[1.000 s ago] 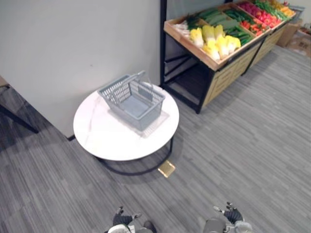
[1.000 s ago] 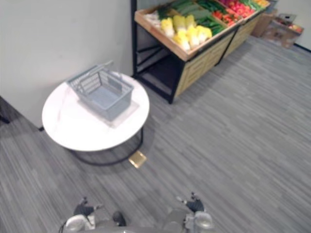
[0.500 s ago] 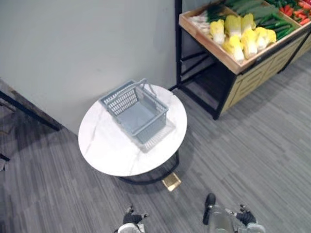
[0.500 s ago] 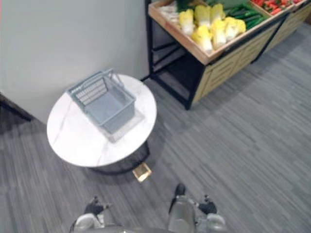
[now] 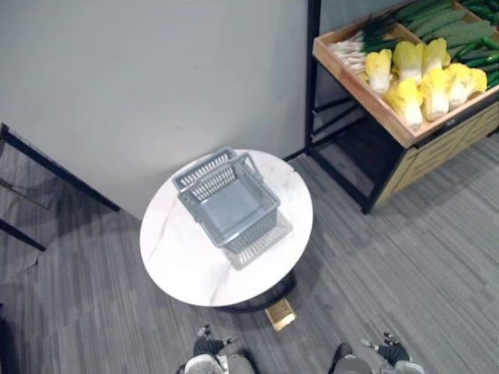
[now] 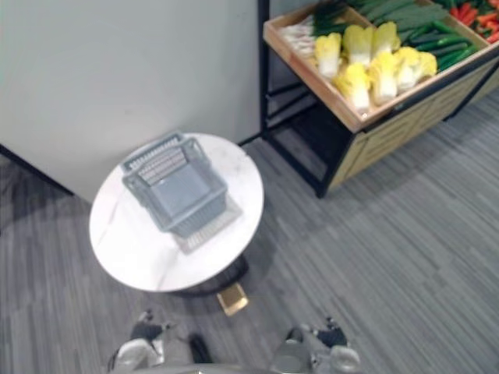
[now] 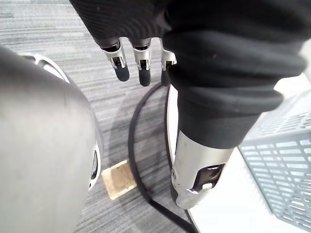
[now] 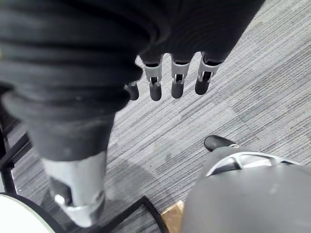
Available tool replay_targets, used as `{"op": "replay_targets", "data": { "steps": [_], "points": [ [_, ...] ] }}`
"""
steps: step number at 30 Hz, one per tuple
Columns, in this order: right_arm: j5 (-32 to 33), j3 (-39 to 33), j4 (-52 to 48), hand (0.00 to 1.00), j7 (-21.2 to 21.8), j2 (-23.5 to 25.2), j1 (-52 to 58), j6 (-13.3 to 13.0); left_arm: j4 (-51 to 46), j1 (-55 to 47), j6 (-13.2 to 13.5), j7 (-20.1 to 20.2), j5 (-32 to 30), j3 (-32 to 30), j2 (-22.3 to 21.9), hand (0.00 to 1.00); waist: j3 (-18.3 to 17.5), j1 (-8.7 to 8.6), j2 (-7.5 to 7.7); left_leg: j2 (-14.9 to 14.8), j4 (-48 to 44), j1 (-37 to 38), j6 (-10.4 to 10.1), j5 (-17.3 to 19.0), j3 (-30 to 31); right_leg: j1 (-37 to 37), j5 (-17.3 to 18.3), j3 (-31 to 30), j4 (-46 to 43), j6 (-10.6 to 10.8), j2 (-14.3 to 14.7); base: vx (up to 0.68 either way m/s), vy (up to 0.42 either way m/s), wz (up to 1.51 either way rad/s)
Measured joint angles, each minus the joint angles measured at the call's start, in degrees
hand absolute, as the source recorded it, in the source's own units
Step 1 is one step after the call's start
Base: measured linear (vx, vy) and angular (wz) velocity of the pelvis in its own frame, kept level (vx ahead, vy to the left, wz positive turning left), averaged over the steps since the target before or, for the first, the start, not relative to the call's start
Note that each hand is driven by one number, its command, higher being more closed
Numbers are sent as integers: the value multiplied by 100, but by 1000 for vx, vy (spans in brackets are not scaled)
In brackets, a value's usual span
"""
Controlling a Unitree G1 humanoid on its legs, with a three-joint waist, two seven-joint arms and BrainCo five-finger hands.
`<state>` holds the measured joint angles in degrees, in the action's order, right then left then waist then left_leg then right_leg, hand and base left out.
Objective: Pick vegetable in the basket
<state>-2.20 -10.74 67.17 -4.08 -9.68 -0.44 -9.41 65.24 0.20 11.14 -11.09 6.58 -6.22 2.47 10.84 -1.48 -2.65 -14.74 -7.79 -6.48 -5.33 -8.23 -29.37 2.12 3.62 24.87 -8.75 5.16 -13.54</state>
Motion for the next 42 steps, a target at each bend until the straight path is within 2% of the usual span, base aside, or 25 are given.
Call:
{"op": "replay_targets", "data": {
  "steps": [1,2,4,7,10,13,17,18,21,25,27,30,31,32,34,37,38,39,40,41,42],
  "points": [
    [-1,7,0,0,-43,67,11,-12,-42,27,0,-8,1,32,12,0,-25,-24,74,169,339,153,-5,19,140,-60,-84,-20,180,122,0,190,173,4],
    [-4,14,0,0,-50,138,35,-14,-141,29,14,-9,0,109,59,0,-32,-28,189,305,561,207,-7,20,153,-97,-95,-27,331,139,-43,195,170,20],
    [-5,24,0,0,-51,207,58,-14,-162,55,12,-3,-2,241,109,0,-36,-27,241,400,707,232,-7,20,187,-155,-148,-16,434,224,-82,95,112,19],
    [-6,116,-109,0,-52,212,70,-51,-150,-63,8,-4,-9,274,113,0,-43,-24,183,445,923,413,-13,16,185,-236,-152,-26,456,236,-59,18,39,-2],
    [-13,210,-178,0,-59,132,67,-87,-139,-159,8,-2,-37,428,96,0,-86,-24,30,432,1330,589,-70,-22,222,-212,-156,-24,455,254,47,-26,23,-6],
    [-38,288,-496,0,-98,135,91,-75,-129,-163,4,-6,-65,429,121,0,-70,-13,70,417,1334,555,-113,14,287,-136,-192,-43,445,314,54,-82,13,-4],
    [-867,1117,-2359,0,-317,-121,255,-57,-143,-181,9,-70,-82,605,262,0,-88,0,180,455,1368,412,-136,43,321,52,-196,-126,452,389,14,-102,10,-2],
    [-1374,1247,-3120,0,-423,-304,181,-127,-167,-177,19,-128,-133,650,304,0,-115,7,215,478,1369,287,-140,54,358,131,-208,-127,460,407,0,-107,14,9],
    [-1873,1313,-3897,0,-617,-637,-207,-139,-280,-239,52,-158,-288,686,365,0,-174,35,289,543,1369,153,-137,52,499,162,-209,-72,462,411,-45,-67,23,25],
    [-2288,1807,-4909,0,-799,-1185,-1062,-143,-379,-285,58,-174,-293,605,496,0,-225,204,369,596,1367,-28,-61,14,689,161,-283,105,519,448,-66,7,9,23],
    [-2443,2168,-5033,0,-793,-1321,-1569,-176,-383,-282,56,-194,-291,543,510,0,-229,294,372,607,1352,-124,14,-51,813,162,-360,204,562,447,-54,54,-6,27],
    [-2558,2864,-4846,0,-788,-1404,-2587,-218,-438,-275,32,-218,-291,397,487,0,-230,470,379,601,1330,-258,51,-106,999,144,-362,323,593,444,-18,63,-4,29],
    [-2624,2970,-4767,0,-786,-1404,-2782,-219,-449,-268,20,-222,-292,364,486,0,-235,516,396,597,1329,-256,52,-108,1009,134,-362,323,594,443,-12,63,-1,26],
    [-2691,3143,-4630,0,-784,-1410,-3103,-224,-478,-270,-3,-229,-292,346,482,0,-238,651,403,605,1329,-239,53,-111,1103,59,-362,338,600,444,-8,62,2,30],
    [-2719,3249,-4586,0,-783,-1408,-3442,-223,-491,-282,-8,-232,-293,323,472,0,-233,722,414,612,1329,-233,52,-111,1239,-18,-358,401,521,437,-15,60,12,40],
    [-2774,3330,-4525,0,-780,-1403,-3737,-224,-487,-281,-56,-229,-304,217,460,0,-226,831,458,636,1328,-173,53,-110,1291,158,-237,439,-279,271,-245,51,63,30],
    [-2898,3407,-4420,0,-769,-1385,-3817,-223,-482,-282,-69,-232,-308,159,474,0,-205,871,523,707,1330,-91,89,-74,1290,326,-144,423,-878,174,-444,42,82,15],
    [-2921,3435,-4294,0,-734,-1314,-3886,-206,-476,-296,-104,-232,-309,122,516,0,-167,915,618,783,1331,58,142,60,1251,556,-98,270,-1628,92,-706,33,112,9],
    [-2930,3440,-4245,0,-733,-1254,-3916,-188,-474,-303,-135,-237,-312,120,569,0,-130,953,707,850,1331,159,160,95,1248,675,-97,107,-1982,80,-844,16,93,-1],
    [-2931,3485,-4149,0,-726,-1101,-4017,-147,-480,-392,-176,-238,-327,122,692,0,-81,960,883,954,1331,344,201,193,1271,843,-174,-351,-2501,-35,-995,9,24,5],
    [-2931,3532,-4164,0,-716,-1021,-4069,-133,-478,-498,-198,-239,-336,120,722,0,-85,945,948,960,1331,458,276,261,1336,1046,-383,-808,-2900,-299,-947,8,-37,12]
  ]
}}
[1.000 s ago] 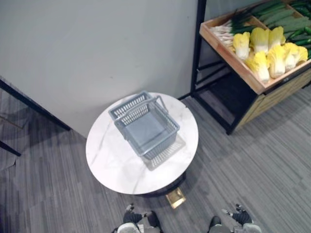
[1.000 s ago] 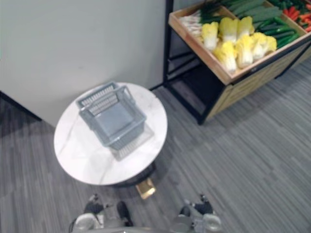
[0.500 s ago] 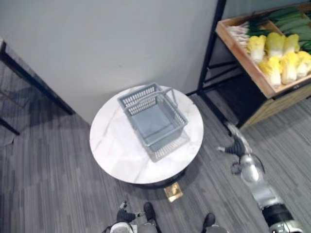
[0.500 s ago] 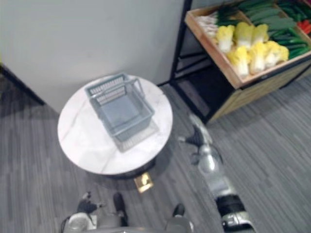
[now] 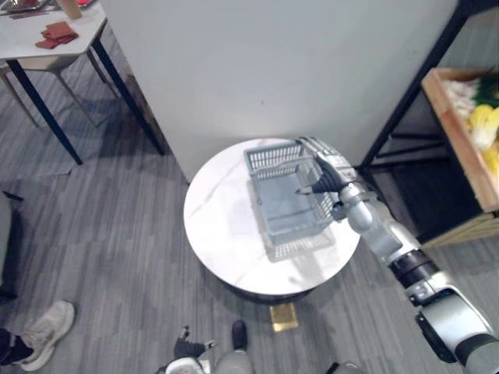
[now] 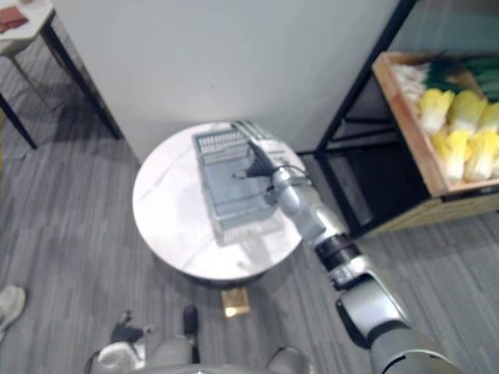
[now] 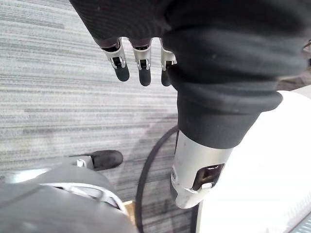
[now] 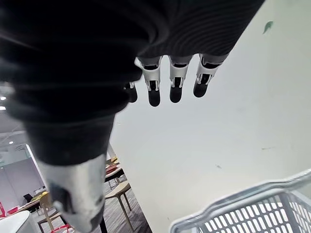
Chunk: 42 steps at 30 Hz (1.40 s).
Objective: Pick vegetable in the basket
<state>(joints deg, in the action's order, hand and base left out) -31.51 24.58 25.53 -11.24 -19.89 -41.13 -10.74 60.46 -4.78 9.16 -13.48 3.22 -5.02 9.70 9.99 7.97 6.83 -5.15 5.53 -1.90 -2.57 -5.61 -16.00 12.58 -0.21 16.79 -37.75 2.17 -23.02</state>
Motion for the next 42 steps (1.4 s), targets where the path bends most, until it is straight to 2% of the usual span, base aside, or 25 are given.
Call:
{"op": "replay_targets", "data": {
  "steps": [1,2,3,6,7,8,9,10,12,14,16,17,18,19,20,22,24,25,26,29,30,34,40,42],
  "points": [
    [0,-1,-7,0,-1,12,-16,-4,0,-22,-11,0,-4,-6,-2,0,28,-4,-41,-37,0,25,-32,40,36,56,111,-162,-65,1,75,7,-87,31],
    [0,-1,-8,0,-2,18,-99,6,2,-7,-50,-6,-8,-134,-2,0,28,0,-39,-131,2,5,-30,42,165,66,494,-357,144,57,312,-4,-108,39],
    [0,-2,-8,0,-3,33,-197,15,1,9,-60,-6,-9,-216,-4,0,32,0,-28,-160,2,-39,-32,42,271,79,613,-398,423,84,466,-5,-126,56],
    [1,-3,-29,0,-25,58,-499,26,-2,42,-68,-6,-9,-280,-59,0,39,0,-10,-87,8,-225,-91,-3,598,128,576,-533,1513,152,682,24,-208,63],
    [1,-7,-36,0,-29,55,-542,30,-3,63,-72,-8,-9,-296,-50,0,35,-5,23,-35,8,-307,-176,-76,761,113,463,-741,1924,326,751,76,-256,81],
    [1,-10,-36,0,-29,49,-555,35,-5,83,-73,-9,-9,-323,-42,0,41,-4,51,-2,10,-344,-219,-108,853,95,404,-831,2084,390,772,101,-297,86],
    [1,-16,-35,0,-28,14,-583,44,-13,149,-89,-28,-6,-348,-74,0,88,6,-29,-93,32,-391,-332,-179,1064,1,503,-698,2128,654,865,86,-285,62],
    [1,-16,-39,0,-24,14,-635,48,-35,128,-88,-29,-6,-352,-171,0,140,29,-204,-241,31,-468,-425,-253,1174,4,572,-531,2111,553,1016,65,-268,52],
    [2,-30,-42,0,-24,-22,-671,53,-25,98,-96,-49,-5,-441,-270,0,169,5,-358,-418,32,-602,-515,-315,1324,36,663,-299,2036,446,1161,35,-218,36],
    [6,-52,-43,0,-14,-218,-671,59,-19,101,-97,-101,1,-443,-275,0,190,-5,-410,-606,14,-741,-592,-359,1538,62,816,-39,1927,322,1316,49,-199,45],
    [29,-178,-43,0,-15,-265,-671,62,-28,106,-95,-117,6,-451,-275,0,194,-11,-418,-643,-5,-858,-553,-394,1626,112,974,167,1765,263,1318,67,-139,51],
    [53,-203,-43,0,-18,-276,-669,62,-55,106,-98,-128,6,-456,-275,0,197,-83,-427,-597,-55,-977,-213,-394,1340,105,1044,349,1726,261,1217,74,-83,91],
    [54,-202,-41,0,-9,-286,-669,57,-114,128,-100,-135,6,-535,-272,0,213,-226,-407,-620,-434,-1228,607,-200,636,45,1053,559,1771,266,1061,87,-62,98],
    [53,-200,-38,0,6,-286,-667,57,-140,125,-98,-141,6,-592,-295,0,221,-292,-432,-702,-611,-1292,825,-194,202,-23,1048,646,1769,282,1013,99,-19,91],
    [53,-205,-37,0,15,-289,-670,59,-146,125,-100,-155,4,-632,-350,0,258,-311,-510,-757,-742,-1291,483,-553,-277,-123,1048,669,1763,297,984,116,25,54],
    [53,-206,-36,0,15,-287,-740,58,-185,120,-94,-178,0,-633,-377,0,255,-288,-544,-696,-603,-1258,373,-638,-352,-191,999,652,1955,371,981,102,64,22],
    [53,-207,12,0,3,-278,-912,58,-189,122,-95,-197,-11,-604,-400,0,272,-292,-585,-666,-158,-1169,134,-807,-248,-153,919,655,2167,456,1032,64,69,-1],
    [53,-213,24,0,2,-281,-917,63,-185,122,-97,-197,-13,-604,-404,0,273,-299,-588,-660,-47,-1138,77,-831,-251,-147,909,656,2186,471,1045,39,70,-6],
    [53,-227,64,0,1,-280,-929,66,-182,125,-98,-197,-34,-602,-405,0,278,-302,-591,-663,-2,-1123,-89,-769,-256,-111,894,632,2192,495,1052,31,61,-12],
    [53,-239,274,0,2,-278,-1060,86,-182,134,-97,-197,-190,-556,-404,0,297,-284,-618,-592,-1,-1128,-130,-748,-384,-72,708,480,2349,552,1027,23,48,-21],
    [52,-328,368,0,-14,-284,-1210,92,-180,143,-97,-197,-220,-519,-407,0,338,-311,-681,-551,1,-1152,-131,-747,-384,-71,587,436,2492,583,1022,-9,48,-22],
    [46,-493,656,0,-111,-453,-1665,212,-170,277,-93,-201,-229,-397,-385,0,448,-299,-782,-554,7,-1304,-162,-721,-383,46,370,360,2717,604,1067,-47,25,-12],
    [8,-600,705,0,-230,-453,-1764,304,-52,291,-100,-220,-230,-359,-383,0,467,-286,-780,-570,35,-1362,-219,-675,-376,58,312,338,2880,622,1086,-21,-6,-2],
    [3,-609,903,0,-231,-452,-1996,311,-53,304,-99,-223,-238,-326,-376,0,472,-284,-788,-577,23,-1489,-181,-706,-378,172,279,332,2889,613,1100,19,-14,-4]
  ]
}}
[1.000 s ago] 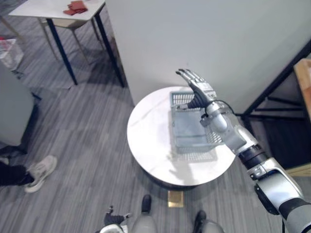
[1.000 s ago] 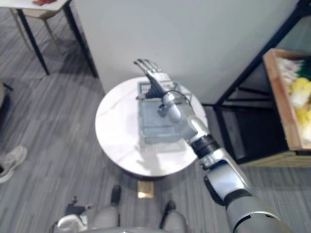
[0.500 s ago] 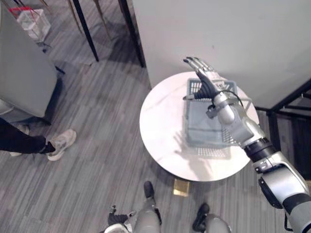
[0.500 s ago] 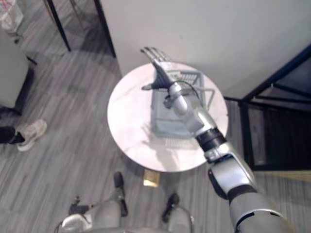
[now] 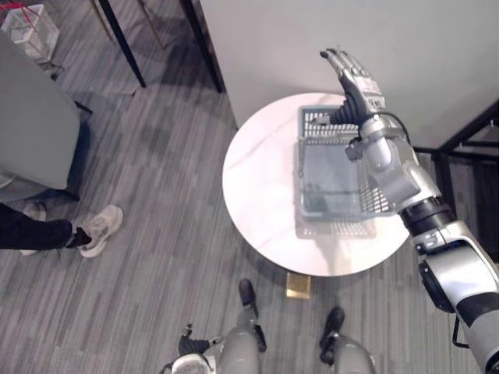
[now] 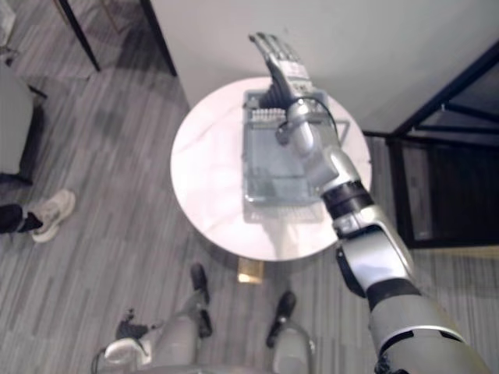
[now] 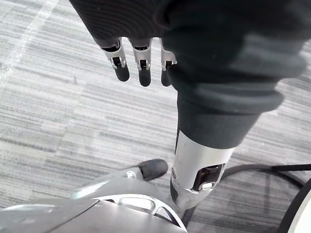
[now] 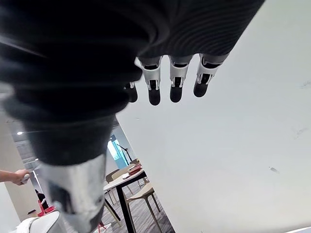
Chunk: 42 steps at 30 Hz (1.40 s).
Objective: Pick vegetable in the basket
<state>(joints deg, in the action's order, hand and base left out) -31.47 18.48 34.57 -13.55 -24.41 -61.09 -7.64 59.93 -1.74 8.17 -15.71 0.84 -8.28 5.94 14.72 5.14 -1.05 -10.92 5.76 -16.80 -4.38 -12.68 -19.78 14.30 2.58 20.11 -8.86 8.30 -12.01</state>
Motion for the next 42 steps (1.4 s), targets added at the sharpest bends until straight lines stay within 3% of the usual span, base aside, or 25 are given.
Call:
{"op": "replay_targets", "data": {
  "steps": [7,18,24,32,33,42],
  "points": [
    [-4,-12,809,0,4,-40,-596,98,0,106,5,-28,2,8,2,0,169,12,-18,42,-23,-150,-13,-52,164,23,-37,129,77,-2,12,40,-12,8],
    [-3,-42,1717,0,20,-384,-889,131,-60,224,20,-125,29,291,0,0,528,56,-230,26,-22,-423,-43,-100,297,246,-48,185,59,-17,36,7,-9,3],
    [-14,-236,1815,0,7,-388,-841,166,-69,261,53,-176,31,468,-2,0,596,31,-352,23,-23,-419,-45,-101,273,264,-49,149,68,-17,37,13,-18,-2],
    [-228,-218,1838,0,-24,-394,-510,101,-71,274,65,-200,40,614,42,0,612,29,-382,21,-23,-412,-47,-101,198,325,-49,64,49,-18,32,9,-13,-4],
    [-228,-218,1831,100,-35,-394,-510,89,-70,277,65,-200,44,618,42,0,614,42,-386,21,-23,-412,-47,-100,169,358,-49,27,26,-18,26,3,-26,-9],
    [-238,-88,1810,100,-136,-406,-390,-53,-51,328,63,-200,61,641,43,0,622,31,-401,27,-23,-391,-48,-100,160,414,-46,-31,-73,-19,5,0,-3,-1]
  ]
}}
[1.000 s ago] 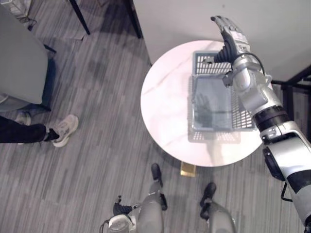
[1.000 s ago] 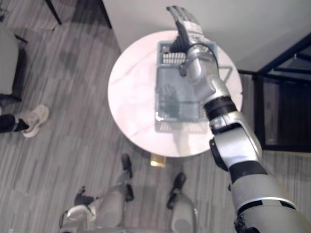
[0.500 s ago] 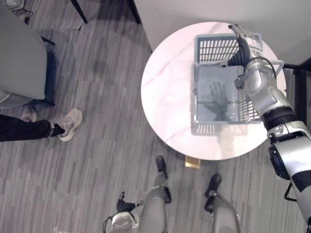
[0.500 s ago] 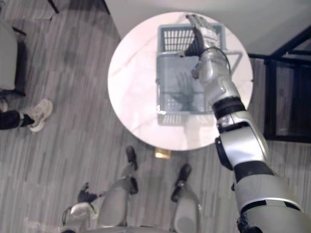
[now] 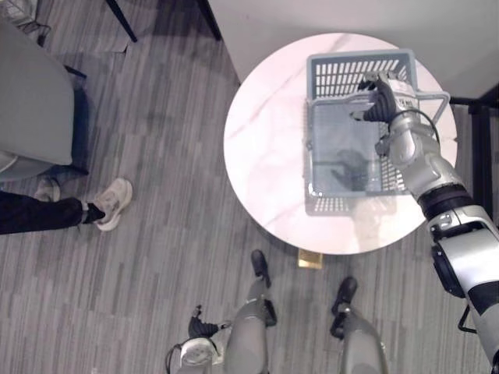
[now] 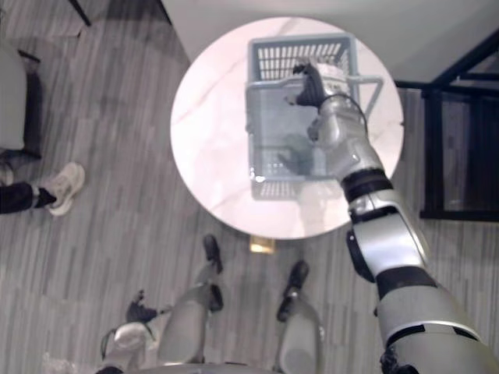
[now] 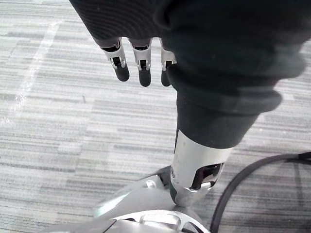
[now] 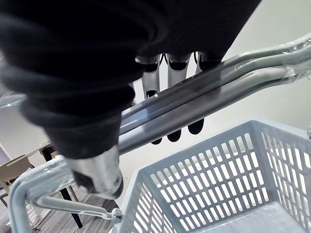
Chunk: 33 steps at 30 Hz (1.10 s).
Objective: Pick vegetable in the basket
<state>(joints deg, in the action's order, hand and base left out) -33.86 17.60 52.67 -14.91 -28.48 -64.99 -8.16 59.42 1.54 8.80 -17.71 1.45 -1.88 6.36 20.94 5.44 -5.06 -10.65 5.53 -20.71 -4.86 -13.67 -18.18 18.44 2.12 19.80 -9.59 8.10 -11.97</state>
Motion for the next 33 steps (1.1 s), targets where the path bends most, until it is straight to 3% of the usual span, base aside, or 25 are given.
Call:
{"op": "replay_targets", "data": {
  "steps": [15,23,24,27,28,33],
  "points": [
    [-461,410,259,100,30,-103,132,-13,106,113,1,10,-1,204,45,0,-1,23,0,96,2,82,1,1,136,-41,4,1,-139,6,-115,1,-6,2],
    [-837,1008,356,100,302,-499,112,-107,163,179,-8,61,-5,255,62,0,-4,91,2,115,1,117,15,-9,225,-115,4,72,-172,8,-136,13,-26,5],
    [-897,1090,356,0,375,-543,113,-126,165,180,-12,63,-7,263,62,0,-4,91,2,120,1,148,15,-9,248,-160,6,94,-170,10,-140,20,-23,7],
    [-908,1225,372,0,500,-597,115,-194,173,184,-15,67,-30,267,65,0,-18,92,17,123,1,177,11,-6,270,-191,8,101,-179,11,-145,6,-8,2],
    [-907,1225,371,100,518,-600,121,-199,176,185,-16,73,-32,267,66,0,-18,92,17,124,1,176,9,-5,277,-184,9,100,-196,12,-149,0,0,0],
    [-889,1224,348,100,521,-596,178,-206,183,193,-15,128,-32,269,80,0,-19,100,18,127,2,176,-11,11,297,-174,11,102,-235,10,-158,0,0,0]
  ]
}}
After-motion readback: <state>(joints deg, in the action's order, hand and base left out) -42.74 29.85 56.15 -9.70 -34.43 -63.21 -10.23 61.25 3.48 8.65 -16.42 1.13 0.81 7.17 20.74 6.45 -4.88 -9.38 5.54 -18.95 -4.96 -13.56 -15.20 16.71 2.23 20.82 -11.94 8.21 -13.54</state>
